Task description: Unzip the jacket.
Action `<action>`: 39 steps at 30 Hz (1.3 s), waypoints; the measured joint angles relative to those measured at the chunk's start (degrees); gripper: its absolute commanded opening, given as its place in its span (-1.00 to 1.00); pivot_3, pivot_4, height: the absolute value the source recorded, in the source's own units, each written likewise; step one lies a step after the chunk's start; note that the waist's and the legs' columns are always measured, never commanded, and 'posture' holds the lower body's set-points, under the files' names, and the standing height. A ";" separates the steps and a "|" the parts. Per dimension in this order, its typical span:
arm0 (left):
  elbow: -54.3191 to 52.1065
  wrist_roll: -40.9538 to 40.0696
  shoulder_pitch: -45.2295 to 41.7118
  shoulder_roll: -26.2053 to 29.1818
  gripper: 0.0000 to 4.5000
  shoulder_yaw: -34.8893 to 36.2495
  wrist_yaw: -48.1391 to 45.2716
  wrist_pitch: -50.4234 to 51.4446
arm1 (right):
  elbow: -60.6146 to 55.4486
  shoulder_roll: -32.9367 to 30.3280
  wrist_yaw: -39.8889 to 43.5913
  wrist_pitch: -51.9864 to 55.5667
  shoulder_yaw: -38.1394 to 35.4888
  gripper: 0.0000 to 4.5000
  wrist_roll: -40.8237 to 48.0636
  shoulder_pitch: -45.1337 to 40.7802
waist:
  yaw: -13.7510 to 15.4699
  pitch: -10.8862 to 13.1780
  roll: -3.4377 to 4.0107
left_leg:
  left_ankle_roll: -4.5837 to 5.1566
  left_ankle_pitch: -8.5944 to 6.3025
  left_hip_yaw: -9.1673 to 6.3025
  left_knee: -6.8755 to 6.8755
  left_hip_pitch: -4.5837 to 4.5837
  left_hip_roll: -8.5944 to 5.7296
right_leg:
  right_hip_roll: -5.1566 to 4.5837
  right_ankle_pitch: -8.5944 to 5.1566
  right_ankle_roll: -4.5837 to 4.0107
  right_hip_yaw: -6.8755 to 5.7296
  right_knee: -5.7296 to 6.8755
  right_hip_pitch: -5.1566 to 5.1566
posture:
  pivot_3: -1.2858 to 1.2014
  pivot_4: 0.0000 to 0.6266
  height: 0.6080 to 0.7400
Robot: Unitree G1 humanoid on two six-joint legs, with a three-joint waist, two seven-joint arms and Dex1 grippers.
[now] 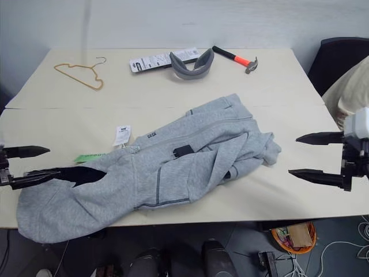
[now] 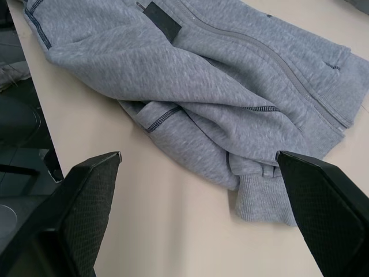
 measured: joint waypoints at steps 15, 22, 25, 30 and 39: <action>-3.89 -1.03 -1.60 -1.91 0.99 -4.16 0.85 2.28 | 2.10 0.60 -1.57 -4.08 3.17 1.00 -2.46 -1.67 | -0.11 0.00 0.00 | -0.01 0.01 0.02 0.03 0.00 0.02 | 0.03 0.00 0.00 0.01 0.04 -0.01 | 0.03 -0.52 1.00; -11.80 -5.75 -6.72 -5.83 0.99 -9.23 3.73 9.07 | -0.34 0.59 -1.17 -0.94 5.82 1.00 -0.25 -5.16 | 0.13 0.00 0.00 | -0.02 0.01 -0.01 0.12 0.00 0.05 | 0.13 0.01 0.03 0.06 0.13 0.00 | 0.03 -0.52 1.00; -13.81 -8.04 -9.05 -5.83 0.99 -10.89 3.29 11.66 | -1.56 0.59 -1.39 0.73 7.53 1.00 0.89 -8.23 | 0.06 0.00 0.01 | -0.08 0.04 -0.01 0.11 0.02 0.07 | 0.15 0.01 0.02 0.06 0.15 0.00 | 0.03 -0.52 1.00; -17.03 -9.96 -14.80 -6.23 0.99 -15.03 3.19 13.52 | -3.61 4.97 -4.31 0.23 19.98 1.00 -1.59 -23.41 | -0.69 0.00 0.02 | -0.11 0.06 0.00 0.21 0.03 0.07 | 0.20 0.01 0.02 0.09 0.30 -0.03 | 0.03 -0.52 1.00; -17.70 -9.24 -20.97 -9.51 0.99 -20.90 6.21 13.06 | 10.26 26.64 -10.18 -11.37 42.12 1.00 -18.81 -50.46 | -1.50 0.02 0.04 | -0.25 0.12 0.05 0.20 -0.09 0.14 | 0.28 -0.09 -0.16 0.12 0.56 -0.33 | 0.03 -0.52 1.00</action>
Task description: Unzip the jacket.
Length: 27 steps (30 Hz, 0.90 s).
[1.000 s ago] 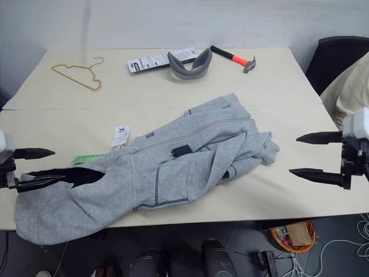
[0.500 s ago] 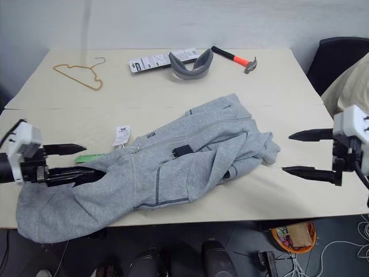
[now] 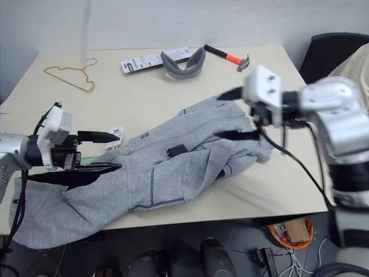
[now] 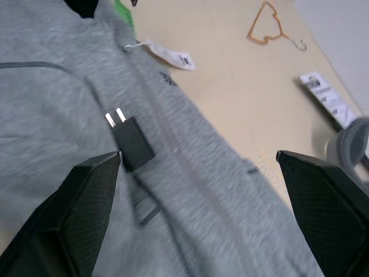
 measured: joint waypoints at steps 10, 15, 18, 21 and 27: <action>-2.24 1.50 2.18 -0.43 1.00 -0.82 1.85 -1.28 | 15.22 11.41 -2.33 -13.76 8.10 0.33 -11.65 -2.18 | 0.02 0.00 0.00 | 0.00 0.00 -0.04 0.31 -0.04 0.07 | -0.04 -0.01 -0.01 -0.02 0.26 0.01 | 0.03 -0.52 1.00; -4.59 1.46 3.03 -1.76 1.00 -0.85 3.35 -1.17 | 19.25 13.80 -2.11 -22.33 11.47 0.33 -16.60 -1.21 | -0.17 0.00 0.00 | -0.01 0.00 -0.06 0.40 -0.03 0.11 | -0.01 -0.01 -0.02 -0.04 0.35 0.02 | 0.03 -0.52 1.00; -4.64 1.63 2.98 -1.99 1.00 -0.89 4.12 -1.09 | 20.90 13.81 -0.81 -27.22 13.17 0.33 -18.59 -0.32 | -0.22 0.00 0.00 | -0.01 0.00 -0.07 0.43 -0.03 0.12 | -0.01 -0.01 -0.02 -0.04 0.37 0.03 | 0.03 -0.52 1.00; -3.05 2.84 2.08 -2.82 1.00 -1.55 4.76 -1.90 | 21.82 15.51 -1.02 -29.30 13.41 0.49 -19.72 0.57 | -0.37 0.00 0.00 | -0.01 0.00 -0.09 0.45 -0.02 0.14 | 0.02 -0.02 -0.03 -0.05 0.38 0.04 | 0.03 -0.52 1.00; -1.57 3.85 0.83 -4.13 1.00 -3.16 4.96 -2.44 | 26.94 19.32 -3.77 -33.13 14.68 0.98 -23.37 0.49 | -1.19 0.00 0.00 | -0.03 0.00 -0.11 0.44 -0.02 0.15 | 0.02 -0.03 -0.05 -0.08 0.42 0.04 | 0.03 -0.52 1.00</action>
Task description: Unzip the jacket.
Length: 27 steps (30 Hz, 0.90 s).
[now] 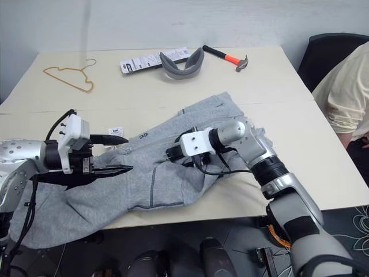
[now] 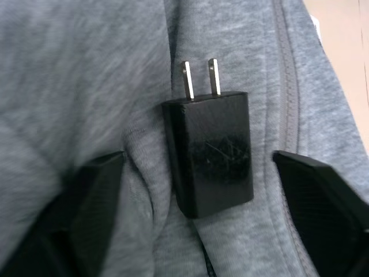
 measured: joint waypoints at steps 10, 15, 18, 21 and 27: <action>1.88 1.24 -2.42 -1.13 1.00 -1.39 0.06 -1.16 | 12.98 4.29 -0.50 -2.85 -1.13 0.98 -1.13 -7.82 | -0.41 0.00 0.00 | -0.04 0.02 0.00 0.00 0.02 0.05 | 0.03 -0.03 -0.05 -0.02 0.07 -0.01 | 0.03 -0.52 1.00; 2.32 2.11 -2.41 -1.46 1.00 -1.69 0.10 -1.86 | 14.53 5.15 3.75 -2.23 -2.17 0.73 1.11 -9.68 | -0.48 0.00 0.00 | -0.05 0.01 -0.01 0.00 0.02 0.07 | 0.03 -0.03 -0.05 -0.02 0.08 0.00 | 0.03 -0.52 1.00; 2.32 2.30 -2.41 -2.36 1.00 -1.88 0.24 -1.95 | 14.21 5.42 6.19 -2.36 -2.15 0.60 1.42 -9.03 | -0.48 0.00 0.00 | -0.05 0.01 -0.02 0.00 0.02 0.07 | 0.03 -0.03 -0.05 -0.03 0.08 0.00 | 0.03 -0.52 1.00; 2.33 2.46 -2.39 -2.43 1.00 -2.05 0.37 -2.00 | 12.10 5.33 9.41 -1.44 -1.93 0.60 2.00 -6.83 | -0.42 0.00 0.00 | -0.06 0.01 -0.03 0.01 0.02 0.07 | 0.02 -0.03 -0.05 -0.02 0.08 0.00 | 0.03 -0.52 1.00; 2.38 2.81 -2.35 -2.43 1.00 -2.05 0.52 -2.52 | 5.46 3.54 15.42 6.23 -2.18 0.84 6.00 -5.75 | -0.23 0.00 0.00 | -0.06 0.00 -0.04 0.02 0.02 0.08 | 0.01 -0.03 -0.05 -0.03 0.09 0.00 | 0.03 -0.52 1.00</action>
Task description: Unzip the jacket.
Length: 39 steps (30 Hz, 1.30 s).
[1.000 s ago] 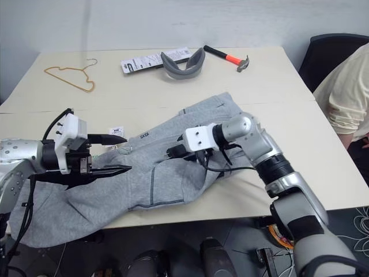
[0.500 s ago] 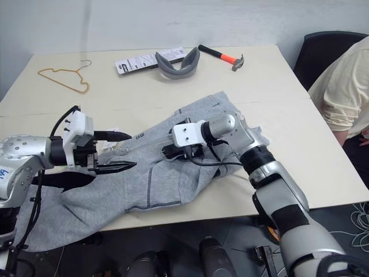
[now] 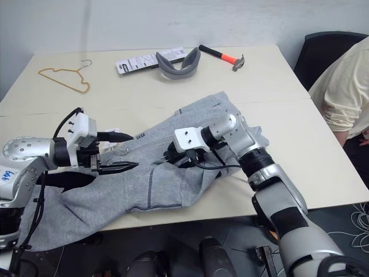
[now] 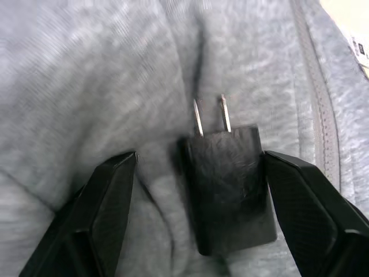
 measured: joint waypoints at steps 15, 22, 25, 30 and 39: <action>0.28 0.60 -0.06 -0.23 1.00 -0.18 0.19 -0.60 | 11.59 1.82 -6.25 -7.44 -1.18 0.99 -4.38 -7.72 | -0.46 0.00 0.00 | -0.01 -0.01 0.02 -0.01 0.00 -0.01 | 0.00 -0.01 -0.02 0.00 -0.02 -0.01 | 0.03 -0.52 1.00; 0.26 0.60 -0.04 -0.22 1.00 -0.15 0.34 -0.60 | 14.42 1.81 -6.68 -11.67 -1.11 0.99 -6.56 -7.51 | -0.94 0.00 0.00 | -0.02 -0.01 0.00 -0.02 0.00 0.00 | 0.01 -0.01 -0.03 -0.01 0.00 0.00 | 0.03 -0.52 1.00; 0.25 0.60 -0.04 -0.22 1.00 -0.14 0.39 -0.59 | 15.25 1.77 -6.52 -12.62 -1.11 0.99 -7.29 -7.32 | -1.29 0.00 0.00 | -0.02 0.00 -0.01 -0.03 0.00 0.00 | 0.01 -0.01 -0.02 -0.01 0.00 0.00 | 0.03 -0.52 1.00; 0.25 0.59 -0.05 -0.22 1.00 -0.14 0.46 -0.57 | 15.37 1.73 -5.48 -12.86 -1.11 0.99 -7.41 -6.53 | -1.43 0.00 0.00 | -0.03 0.00 -0.02 -0.05 0.00 0.01 | 0.02 -0.02 -0.03 -0.01 0.01 0.00 | 0.03 -0.52 1.00; 0.18 0.59 -0.76 -0.22 1.00 -0.18 0.49 -0.51 | 18.35 4.88 -7.29 -11.76 -1.71 0.63 -7.19 -6.68 | -1.50 0.00 0.00 | -0.04 0.00 -0.02 -0.05 0.00 0.02 | 0.03 -0.02 -0.03 -0.02 0.06 -0.01 | 0.03 -0.52 1.00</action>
